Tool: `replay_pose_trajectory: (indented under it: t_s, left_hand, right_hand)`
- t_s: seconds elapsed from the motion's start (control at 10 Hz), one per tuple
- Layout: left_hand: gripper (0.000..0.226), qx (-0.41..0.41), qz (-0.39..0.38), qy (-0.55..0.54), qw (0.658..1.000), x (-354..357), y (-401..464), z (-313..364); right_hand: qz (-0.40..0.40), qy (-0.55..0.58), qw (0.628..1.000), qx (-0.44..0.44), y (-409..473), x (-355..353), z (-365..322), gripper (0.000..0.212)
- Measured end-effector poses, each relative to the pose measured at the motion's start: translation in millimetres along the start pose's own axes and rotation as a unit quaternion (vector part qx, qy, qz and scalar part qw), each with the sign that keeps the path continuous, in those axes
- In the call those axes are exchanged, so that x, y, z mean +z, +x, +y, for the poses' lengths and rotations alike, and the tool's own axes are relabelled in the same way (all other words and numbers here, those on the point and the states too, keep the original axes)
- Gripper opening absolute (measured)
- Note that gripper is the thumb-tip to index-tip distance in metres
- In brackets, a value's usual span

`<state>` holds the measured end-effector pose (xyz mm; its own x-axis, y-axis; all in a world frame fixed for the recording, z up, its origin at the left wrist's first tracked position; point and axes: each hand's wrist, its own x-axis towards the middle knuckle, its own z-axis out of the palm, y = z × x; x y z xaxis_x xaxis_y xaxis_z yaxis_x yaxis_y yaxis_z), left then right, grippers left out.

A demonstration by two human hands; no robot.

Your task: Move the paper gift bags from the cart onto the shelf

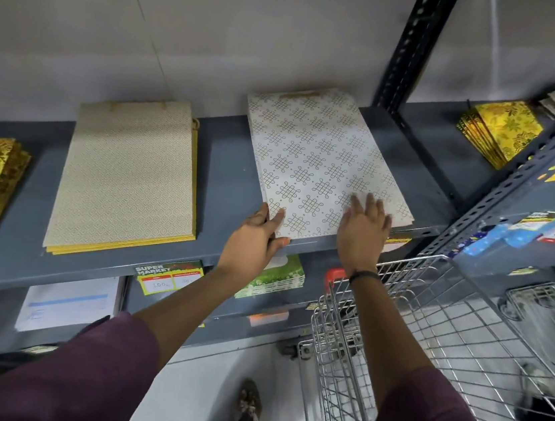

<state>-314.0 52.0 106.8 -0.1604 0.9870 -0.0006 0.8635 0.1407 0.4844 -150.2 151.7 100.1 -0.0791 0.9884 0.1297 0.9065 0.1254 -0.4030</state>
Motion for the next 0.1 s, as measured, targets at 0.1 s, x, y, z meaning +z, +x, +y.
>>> replay_pose_trajectory:
  t_s: [0.1]
  left_hand:
    - [0.061, 0.02, -0.044, 0.023, 0.999, -14.0, -7.9, -2.0]
  right_hand:
    - [-0.036, 0.007, 0.997, -0.065, -23.2, 10.7, -27.3, 0.042]
